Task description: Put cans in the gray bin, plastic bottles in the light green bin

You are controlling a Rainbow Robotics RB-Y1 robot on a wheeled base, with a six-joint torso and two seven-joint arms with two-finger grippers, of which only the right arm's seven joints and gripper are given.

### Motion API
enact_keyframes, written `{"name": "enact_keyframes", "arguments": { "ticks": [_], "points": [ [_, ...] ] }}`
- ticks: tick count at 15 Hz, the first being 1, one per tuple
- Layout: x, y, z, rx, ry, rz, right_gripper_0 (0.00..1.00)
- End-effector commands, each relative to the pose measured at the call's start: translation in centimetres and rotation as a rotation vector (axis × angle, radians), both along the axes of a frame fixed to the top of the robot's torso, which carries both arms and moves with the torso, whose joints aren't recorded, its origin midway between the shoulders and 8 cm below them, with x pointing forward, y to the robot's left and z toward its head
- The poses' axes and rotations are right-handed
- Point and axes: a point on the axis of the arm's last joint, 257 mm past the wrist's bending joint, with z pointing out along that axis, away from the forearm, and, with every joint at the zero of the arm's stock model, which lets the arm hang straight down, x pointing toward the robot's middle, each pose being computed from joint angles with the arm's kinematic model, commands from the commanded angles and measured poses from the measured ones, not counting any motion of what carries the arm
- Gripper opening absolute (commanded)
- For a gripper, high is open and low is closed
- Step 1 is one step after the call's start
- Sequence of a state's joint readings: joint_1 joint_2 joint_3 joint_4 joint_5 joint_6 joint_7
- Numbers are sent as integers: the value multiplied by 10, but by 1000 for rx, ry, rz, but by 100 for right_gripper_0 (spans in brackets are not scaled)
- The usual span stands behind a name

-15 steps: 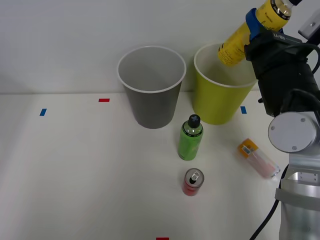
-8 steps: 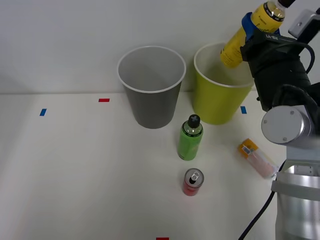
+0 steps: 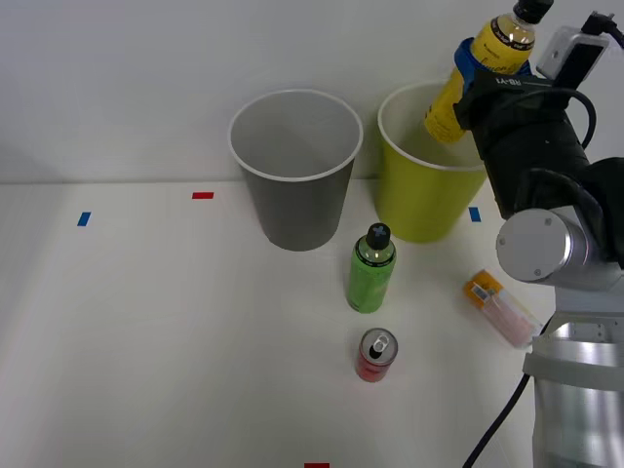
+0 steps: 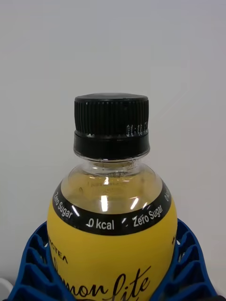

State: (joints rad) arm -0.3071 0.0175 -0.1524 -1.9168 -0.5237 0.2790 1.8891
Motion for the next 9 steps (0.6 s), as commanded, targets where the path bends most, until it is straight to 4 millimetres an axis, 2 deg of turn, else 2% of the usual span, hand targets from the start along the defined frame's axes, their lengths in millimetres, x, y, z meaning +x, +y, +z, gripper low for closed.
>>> {"name": "enact_keyframes", "arguments": {
  "ticks": [1,5,6,7,8,9],
  "points": [
    [6,0,-1,-8,5,-4,6],
    [11,0,-1,-40,7,-20,6],
    [11,-1,-1,-41,6,-21,10],
    [10,-4,1,-38,-3,-30,47],
    [9,-5,2,-34,-7,-32,69],
    [9,-6,4,-21,-11,-27,81]
  ]
}}
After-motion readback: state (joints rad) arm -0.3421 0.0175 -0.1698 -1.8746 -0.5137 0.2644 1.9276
